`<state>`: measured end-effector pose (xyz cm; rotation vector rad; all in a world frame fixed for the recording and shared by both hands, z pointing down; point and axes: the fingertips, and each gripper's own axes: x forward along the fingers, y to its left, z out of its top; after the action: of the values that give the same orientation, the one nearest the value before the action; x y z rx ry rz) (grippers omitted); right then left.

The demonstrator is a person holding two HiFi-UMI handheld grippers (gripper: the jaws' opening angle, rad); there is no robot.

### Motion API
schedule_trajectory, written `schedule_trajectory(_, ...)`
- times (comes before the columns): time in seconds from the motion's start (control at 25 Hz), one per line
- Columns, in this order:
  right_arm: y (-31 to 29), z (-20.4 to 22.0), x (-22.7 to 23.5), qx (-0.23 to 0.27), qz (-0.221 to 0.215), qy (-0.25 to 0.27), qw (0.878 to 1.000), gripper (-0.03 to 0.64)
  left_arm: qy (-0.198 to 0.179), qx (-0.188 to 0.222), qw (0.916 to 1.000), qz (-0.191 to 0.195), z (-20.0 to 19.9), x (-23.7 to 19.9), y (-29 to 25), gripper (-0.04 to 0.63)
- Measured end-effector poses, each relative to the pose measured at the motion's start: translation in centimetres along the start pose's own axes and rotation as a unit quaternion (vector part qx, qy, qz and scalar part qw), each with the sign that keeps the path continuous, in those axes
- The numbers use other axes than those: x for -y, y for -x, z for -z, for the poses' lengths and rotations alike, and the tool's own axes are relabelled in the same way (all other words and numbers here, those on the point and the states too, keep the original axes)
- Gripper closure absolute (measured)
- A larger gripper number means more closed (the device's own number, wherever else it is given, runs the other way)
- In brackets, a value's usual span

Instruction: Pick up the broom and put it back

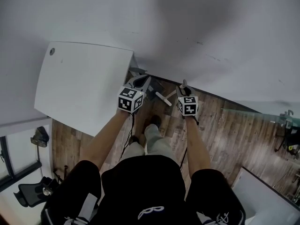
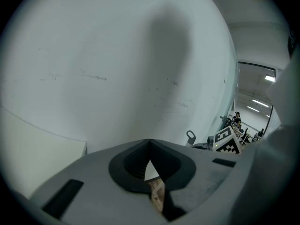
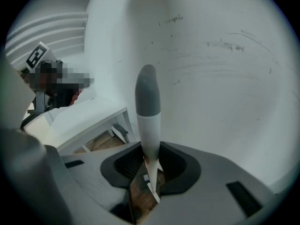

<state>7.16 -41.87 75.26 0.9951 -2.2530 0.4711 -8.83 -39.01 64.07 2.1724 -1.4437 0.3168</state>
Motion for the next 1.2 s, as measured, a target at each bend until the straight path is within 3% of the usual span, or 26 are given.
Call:
schedule_trajectory(0.76, -5.5, -3.5, 5.4, -0.027, -0.012, -0.021, 0.999, 0.502, 0.003, 0.011, 0.9997, -0.019, -4.3, -2.0, -4.8, 0.578)
schedule_trajectory(1.2, -7.3, -4.4, 6.8, -0.035, -0.005, -0.026, 0.999, 0.502, 0.013, 0.014, 0.9993, -0.032, -4.7, -3.4, -5.3, 0.578)
